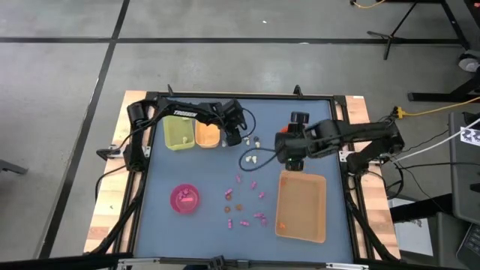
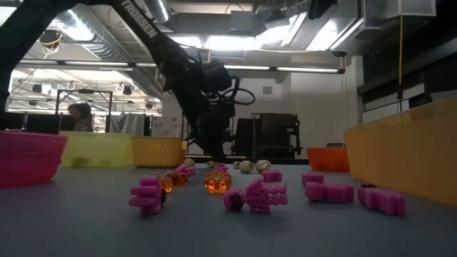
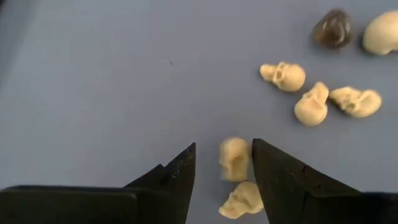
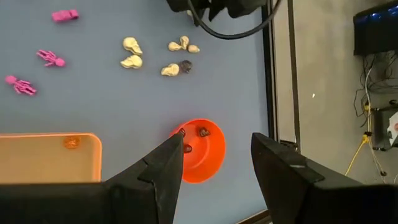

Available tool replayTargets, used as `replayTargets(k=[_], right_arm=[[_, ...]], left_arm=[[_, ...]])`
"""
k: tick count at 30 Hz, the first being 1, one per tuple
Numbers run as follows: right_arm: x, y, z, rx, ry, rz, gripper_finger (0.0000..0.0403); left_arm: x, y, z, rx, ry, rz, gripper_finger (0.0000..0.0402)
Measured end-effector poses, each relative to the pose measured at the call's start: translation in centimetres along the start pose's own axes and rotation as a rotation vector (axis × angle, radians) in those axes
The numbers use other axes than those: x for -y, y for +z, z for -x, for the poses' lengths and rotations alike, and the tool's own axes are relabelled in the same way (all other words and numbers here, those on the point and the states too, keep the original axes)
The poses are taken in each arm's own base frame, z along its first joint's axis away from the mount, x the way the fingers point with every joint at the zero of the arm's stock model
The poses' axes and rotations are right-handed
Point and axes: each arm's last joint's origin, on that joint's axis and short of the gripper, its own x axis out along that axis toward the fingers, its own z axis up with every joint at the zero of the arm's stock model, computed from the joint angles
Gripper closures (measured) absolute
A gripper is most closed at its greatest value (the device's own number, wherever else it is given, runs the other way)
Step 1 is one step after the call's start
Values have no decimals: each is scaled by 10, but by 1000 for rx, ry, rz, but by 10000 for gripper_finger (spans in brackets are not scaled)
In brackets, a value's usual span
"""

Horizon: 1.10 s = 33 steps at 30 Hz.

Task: Sort Halloween decoration
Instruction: Put the small white skull toy into the yellow bin

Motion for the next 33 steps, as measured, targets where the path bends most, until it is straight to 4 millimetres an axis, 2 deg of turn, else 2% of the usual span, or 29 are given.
replayTargets(k=[9,13,23,33], right_arm=[[23,-1,-11,-34,66,-24,217],[27,-14,-19,54,85,-44,217],[23,-64,-77,255,148,-186,217],[5,-71,-143,519,282,-267,217]], left_arm=[[0,-1,-1,-12,0,-1,260],[0,-2,-1,-13,0,0,260],[0,-1,-1,-12,0,-1,260],[0,-2,-1,-12,0,-8,260]])
